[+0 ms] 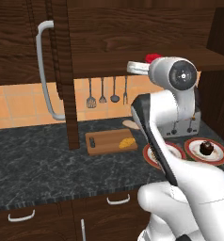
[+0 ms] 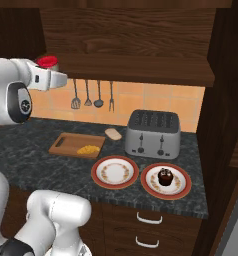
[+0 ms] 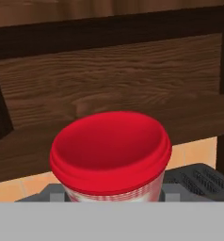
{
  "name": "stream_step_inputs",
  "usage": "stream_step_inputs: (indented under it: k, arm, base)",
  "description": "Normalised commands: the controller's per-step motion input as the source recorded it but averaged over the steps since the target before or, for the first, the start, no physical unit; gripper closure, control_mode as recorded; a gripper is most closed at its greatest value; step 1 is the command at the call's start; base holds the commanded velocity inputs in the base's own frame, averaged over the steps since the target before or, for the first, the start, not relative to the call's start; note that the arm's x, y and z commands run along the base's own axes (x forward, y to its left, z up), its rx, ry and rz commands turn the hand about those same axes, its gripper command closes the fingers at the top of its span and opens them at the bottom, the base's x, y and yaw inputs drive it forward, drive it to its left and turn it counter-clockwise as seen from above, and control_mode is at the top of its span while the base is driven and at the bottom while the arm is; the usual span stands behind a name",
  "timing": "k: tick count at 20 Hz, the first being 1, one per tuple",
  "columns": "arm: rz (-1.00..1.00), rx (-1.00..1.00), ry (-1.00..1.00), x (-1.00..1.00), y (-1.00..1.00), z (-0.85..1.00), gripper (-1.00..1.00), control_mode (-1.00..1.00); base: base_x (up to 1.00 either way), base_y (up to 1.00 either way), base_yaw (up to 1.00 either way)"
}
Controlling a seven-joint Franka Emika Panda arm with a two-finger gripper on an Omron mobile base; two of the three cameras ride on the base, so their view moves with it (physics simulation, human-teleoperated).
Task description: From the different types of pastries on the counter, select a croissant and place it on the cutting board. Then retrieve a jar of jam from the cabinet and place it alongside the croissant on the cutting board.
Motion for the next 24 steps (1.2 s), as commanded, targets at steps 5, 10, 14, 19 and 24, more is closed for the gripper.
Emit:
stream_step_inputs:
  k: [5,10,14,19,24]
  arm:
    - [-0.09,0.12,0.00,-0.94,-0.30,-0.08,1.00,-1.00]
    - [-0.07,0.11,0.00,-0.98,-0.19,0.00,1.00,-1.00]
    - [0.00,0.05,0.07,-0.72,-0.03,-0.03,1.00,-1.00]
    - [0.00,0.03,0.18,-0.55,-0.02,-0.11,1.00,-1.00]
    - [0.06,0.02,0.36,-0.06,-0.13,-0.40,1.00,-1.00]
  base:
    - [0.00,0.00,0.00]
    - [0.00,0.00,0.00]
    - [0.00,0.00,0.00]
    - [0.00,0.00,0.00]
    - [0.00,0.00,0.00]
